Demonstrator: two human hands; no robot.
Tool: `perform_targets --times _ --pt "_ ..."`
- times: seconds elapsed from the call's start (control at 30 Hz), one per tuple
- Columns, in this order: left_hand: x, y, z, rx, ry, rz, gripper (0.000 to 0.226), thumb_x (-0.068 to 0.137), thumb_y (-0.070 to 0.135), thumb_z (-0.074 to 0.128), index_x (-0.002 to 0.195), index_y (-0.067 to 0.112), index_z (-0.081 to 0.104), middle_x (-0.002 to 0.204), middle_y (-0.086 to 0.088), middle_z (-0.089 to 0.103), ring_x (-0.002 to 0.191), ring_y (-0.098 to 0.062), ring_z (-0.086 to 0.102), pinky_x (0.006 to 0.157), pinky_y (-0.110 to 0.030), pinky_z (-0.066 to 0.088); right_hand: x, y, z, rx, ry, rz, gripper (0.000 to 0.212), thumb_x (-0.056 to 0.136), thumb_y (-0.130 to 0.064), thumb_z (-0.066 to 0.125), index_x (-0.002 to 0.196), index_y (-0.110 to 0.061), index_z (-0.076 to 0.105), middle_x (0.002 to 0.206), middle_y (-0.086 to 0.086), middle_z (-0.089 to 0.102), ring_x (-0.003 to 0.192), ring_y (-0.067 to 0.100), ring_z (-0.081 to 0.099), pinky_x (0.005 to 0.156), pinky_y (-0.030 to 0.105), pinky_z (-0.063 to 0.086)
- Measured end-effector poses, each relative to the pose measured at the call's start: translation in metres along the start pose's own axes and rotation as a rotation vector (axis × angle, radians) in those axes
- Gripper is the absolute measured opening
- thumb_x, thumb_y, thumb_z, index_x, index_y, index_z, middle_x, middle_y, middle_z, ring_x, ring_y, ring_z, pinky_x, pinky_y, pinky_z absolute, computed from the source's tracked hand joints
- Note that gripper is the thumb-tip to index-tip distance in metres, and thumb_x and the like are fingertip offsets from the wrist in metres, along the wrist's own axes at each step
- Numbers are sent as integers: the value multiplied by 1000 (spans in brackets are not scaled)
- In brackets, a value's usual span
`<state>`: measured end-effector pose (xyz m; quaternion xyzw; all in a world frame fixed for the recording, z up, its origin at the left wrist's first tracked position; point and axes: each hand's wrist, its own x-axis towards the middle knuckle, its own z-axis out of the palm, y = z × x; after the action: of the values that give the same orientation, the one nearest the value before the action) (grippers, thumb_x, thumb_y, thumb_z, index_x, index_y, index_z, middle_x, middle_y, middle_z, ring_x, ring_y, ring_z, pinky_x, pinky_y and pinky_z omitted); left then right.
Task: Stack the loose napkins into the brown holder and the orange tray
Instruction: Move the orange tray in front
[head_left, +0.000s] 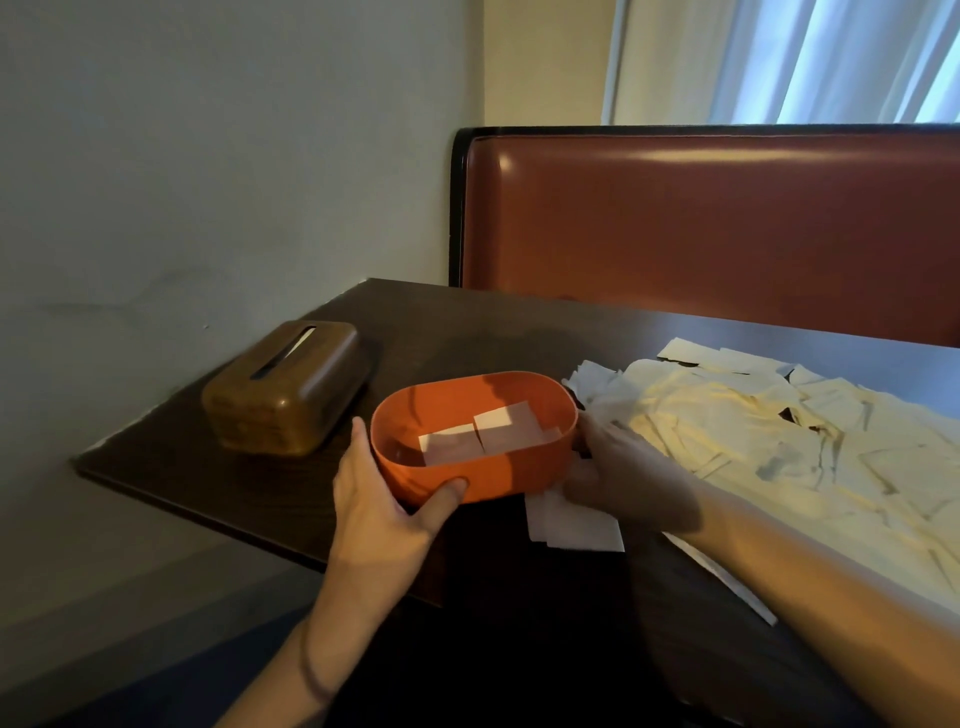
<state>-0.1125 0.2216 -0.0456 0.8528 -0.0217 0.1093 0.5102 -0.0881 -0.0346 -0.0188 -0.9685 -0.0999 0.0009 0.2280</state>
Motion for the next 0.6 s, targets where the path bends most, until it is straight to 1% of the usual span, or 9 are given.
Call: perform_targets --times 0.03,0.1,0.17,0.27,0.33,0.4,0.47,0.5,0.6 --pt "-2 2 0 8 38 21 137 50 84 65 157 25 2 160 2 18 147 -19 15 115 -41 23 1 -1 -3 26 -33 28 17 85 -30 62 100 -34 55 101 -9 60 97 15 57 84 33 49" --pt "-7 6 -1 -36 143 124 119 58 78 61 154 28 13 156 11 22 148 -15 15 116 -39 24 1 -1 -7 106 -69 64 7 88 -23 62 88 -28 67 91 -5 67 87 12 64 76 30 55" --pt "-15 10 -1 -92 249 310 91 71 65 62 147 27 30 150 19 29 147 -11 20 113 -26 25 2 2 -9 81 -3 62 13 89 -20 64 84 -14 75 85 1 71 75 8 65 70 26 55" --pt "-25 23 1 -112 298 539 44 84 41 62 124 22 55 136 8 50 134 -12 43 106 -16 35 -1 4 -16 82 102 81 25 86 -14 67 72 5 65 68 13 61 52 5 45 52 21 40" --pt "-28 30 9 -147 161 616 20 88 33 58 106 27 64 115 16 60 111 -6 58 92 -12 43 -6 4 -23 159 127 107 25 86 -11 67 68 6 61 60 7 52 47 3 40 47 15 35" --pt "-28 37 19 -136 -86 595 15 88 35 54 96 32 66 100 18 64 92 -1 63 80 -12 47 -11 5 -27 217 214 136 23 84 -11 67 63 -4 61 61 -2 54 50 2 44 47 12 36" --pt "-30 45 30 -54 -360 364 25 83 52 53 98 37 65 104 22 63 98 2 61 82 -17 47 -16 9 -33 295 322 179 17 85 -14 67 68 -15 64 71 -3 64 64 4 56 56 15 43" --pt "-32 44 36 3 -429 271 28 82 56 53 104 42 64 110 24 61 105 4 58 86 -18 45 -18 11 -35 360 345 201 15 86 -14 67 72 -18 66 78 -1 67 72 10 61 62 21 46" --pt "-40 43 55 277 -436 310 36 92 49 57 128 45 53 137 29 44 124 13 36 97 -11 29 -23 18 -36 486 302 222 13 87 -11 67 77 -17 68 86 5 69 78 17 63 69 27 48"
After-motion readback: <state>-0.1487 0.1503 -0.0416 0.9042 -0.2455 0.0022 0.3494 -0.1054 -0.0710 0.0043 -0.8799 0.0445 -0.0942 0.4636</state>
